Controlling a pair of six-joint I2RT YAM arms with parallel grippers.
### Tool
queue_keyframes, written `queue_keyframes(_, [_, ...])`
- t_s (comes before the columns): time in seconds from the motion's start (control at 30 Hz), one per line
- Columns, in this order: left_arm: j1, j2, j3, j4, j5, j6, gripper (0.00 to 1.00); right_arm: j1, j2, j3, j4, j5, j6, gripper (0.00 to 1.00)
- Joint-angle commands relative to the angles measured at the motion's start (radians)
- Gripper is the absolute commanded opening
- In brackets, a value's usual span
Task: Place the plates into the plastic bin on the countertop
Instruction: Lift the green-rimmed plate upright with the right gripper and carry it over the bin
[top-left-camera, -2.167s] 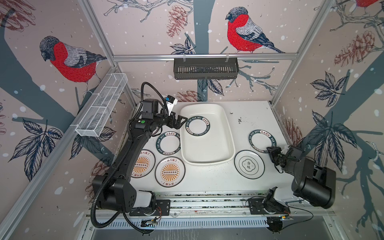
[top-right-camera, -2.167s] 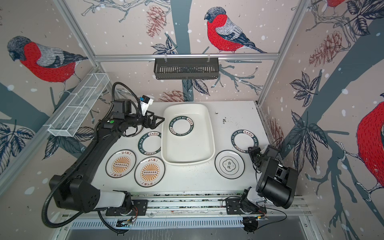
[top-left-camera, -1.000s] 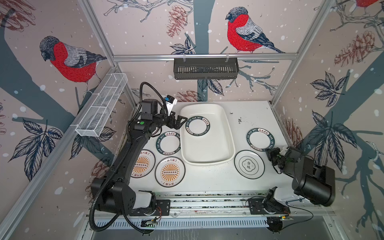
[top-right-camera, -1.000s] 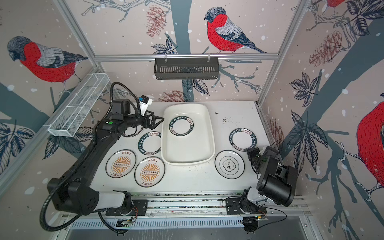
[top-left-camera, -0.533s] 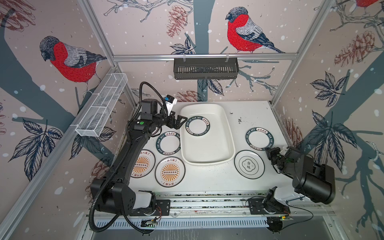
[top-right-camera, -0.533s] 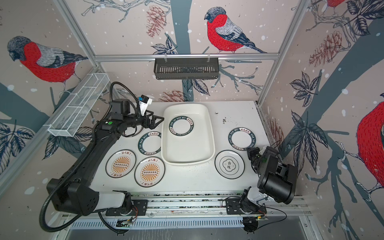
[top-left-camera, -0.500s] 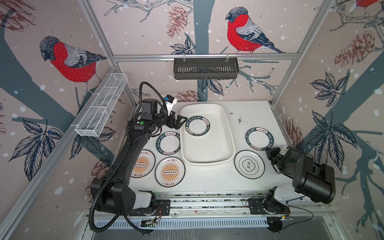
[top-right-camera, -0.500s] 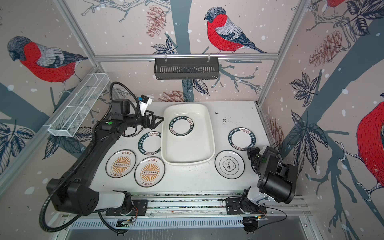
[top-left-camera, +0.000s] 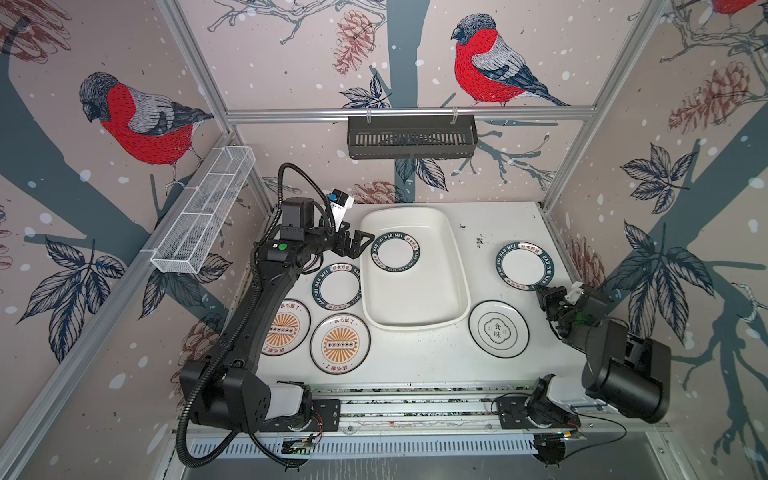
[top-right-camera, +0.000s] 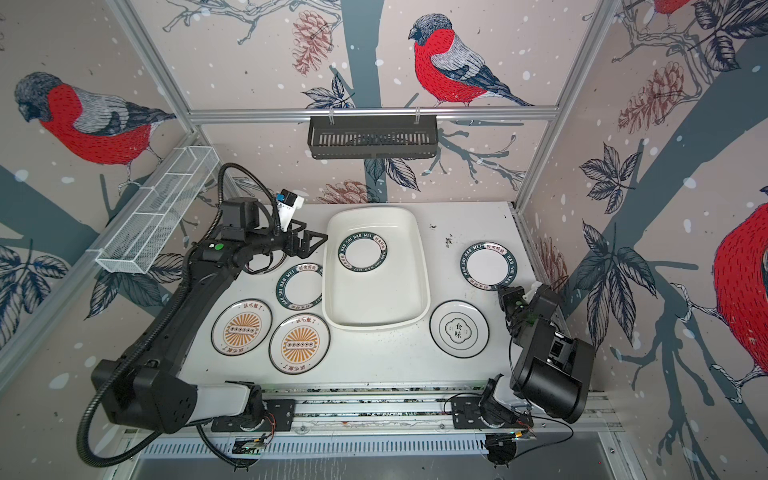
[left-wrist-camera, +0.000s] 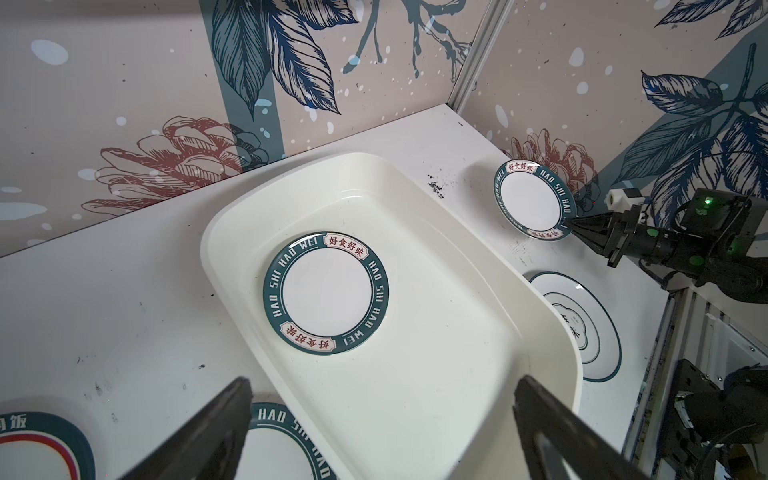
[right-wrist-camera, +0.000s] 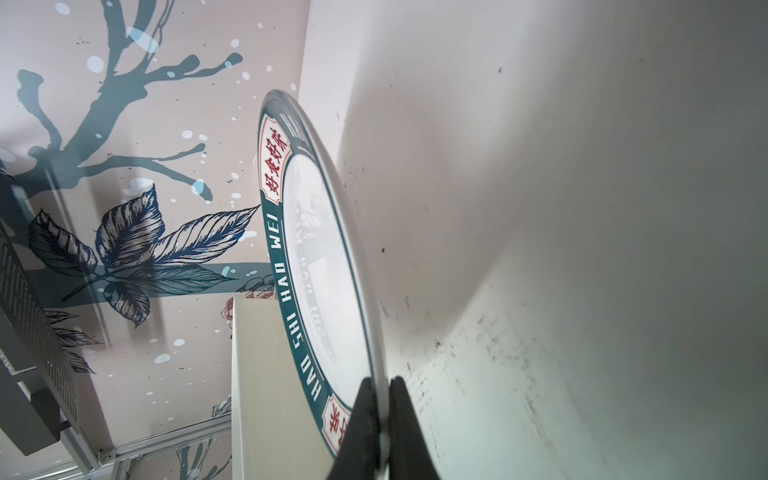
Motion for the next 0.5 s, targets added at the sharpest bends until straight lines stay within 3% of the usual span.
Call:
queue_keyframes(0.0, [-0.001, -0.006, -0.002, 0.016, 0.001, 0.006, 0.98, 0.003, -0.038, 0.025, -0.028, -0.017, -0.018, 0.03])
queue_keyframes(0.23, [-0.002, -0.003, -0.013, 0.04, -0.006, -0.02, 0.98, 0.07, -0.122, 0.092, -0.12, 0.019, -0.021, 0.03])
queue_keyframes(0.47, [-0.002, -0.007, -0.014, 0.044, -0.03, -0.03, 0.98, 0.235, -0.163, 0.192, -0.18, 0.084, 0.0, 0.03])
